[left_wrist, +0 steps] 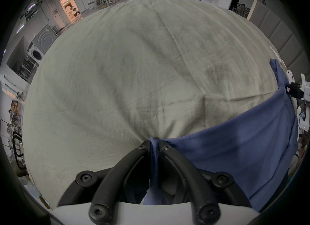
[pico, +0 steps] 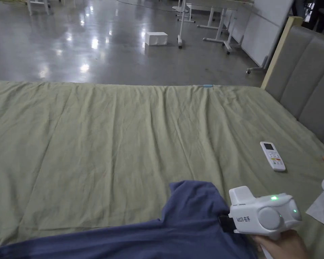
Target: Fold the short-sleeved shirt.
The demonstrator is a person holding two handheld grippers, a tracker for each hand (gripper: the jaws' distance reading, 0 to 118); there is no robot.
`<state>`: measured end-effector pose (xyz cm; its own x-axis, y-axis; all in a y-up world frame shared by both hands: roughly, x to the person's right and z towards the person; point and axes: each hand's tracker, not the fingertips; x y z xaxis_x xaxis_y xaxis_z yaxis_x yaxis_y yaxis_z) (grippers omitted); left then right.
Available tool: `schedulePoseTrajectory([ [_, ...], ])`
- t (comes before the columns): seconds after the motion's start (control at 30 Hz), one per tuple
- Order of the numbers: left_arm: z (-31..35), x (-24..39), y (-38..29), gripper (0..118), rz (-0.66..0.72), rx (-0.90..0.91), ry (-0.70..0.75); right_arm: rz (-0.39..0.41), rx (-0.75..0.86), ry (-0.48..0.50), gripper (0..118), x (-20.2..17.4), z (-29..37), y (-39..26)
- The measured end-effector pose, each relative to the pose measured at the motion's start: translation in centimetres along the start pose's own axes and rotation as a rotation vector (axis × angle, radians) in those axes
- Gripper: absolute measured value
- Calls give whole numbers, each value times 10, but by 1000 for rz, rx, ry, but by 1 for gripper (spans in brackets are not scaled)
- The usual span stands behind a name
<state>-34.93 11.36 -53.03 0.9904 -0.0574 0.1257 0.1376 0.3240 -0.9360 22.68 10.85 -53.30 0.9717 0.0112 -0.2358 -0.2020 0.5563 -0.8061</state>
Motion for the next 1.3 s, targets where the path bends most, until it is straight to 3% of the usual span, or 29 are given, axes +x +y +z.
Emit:
schedulePoseTrajectory([
  [0.17, 1, 3, -20, 11, -41, 118, 34, 13, 13, -27, 0, -12, 5, -3],
  [0.23, 7, -2, -25, 11, -22, 131, 9, -63, 38, -21, 0, -5, 15, -5],
  [0.37, 51, -21, -46, 10, 165, 266, -130, -118, 199, 38, 0, 1, 74, -17],
  [0.57, 163, -41, -129, 10, 218, 494, -252, -127, 334, 59, 0, -5, 182, -68],
  [0.7, 198, -46, -206, 10, 272, 518, -287, -226, 389, 52, 0, -24, 239, -133],
  [0.8, 190, -36, -250, 10, 303, 495, -299, -271, 388, 46, 0, -36, 247, -182],
  [0.93, 153, -24, -290, 10, 357, 415, -280, -321, 265, 35, 0, -49, 225, -229],
  [1.17, 110, -39, -318, 10, 493, 372, -299, -389, 201, 25, 1, -45, 196, -257],
  [1.2, 109, -37, -321, 10, 502, 376, -294, -391, 202, 22, 9, -46, 194, -258],
  [1.23, 108, -37, -322, 17, 500, 385, -286, -390, 203, 15, 34, -47, 194, -258],
  [1.27, 109, -37, -322, 30, 492, 389, -278, -388, 200, -3, 56, -49, 195, -258],
  [1.3, 111, -36, -323, 51, 475, 399, -241, -381, 205, -55, 71, -37, 191, -266],
])
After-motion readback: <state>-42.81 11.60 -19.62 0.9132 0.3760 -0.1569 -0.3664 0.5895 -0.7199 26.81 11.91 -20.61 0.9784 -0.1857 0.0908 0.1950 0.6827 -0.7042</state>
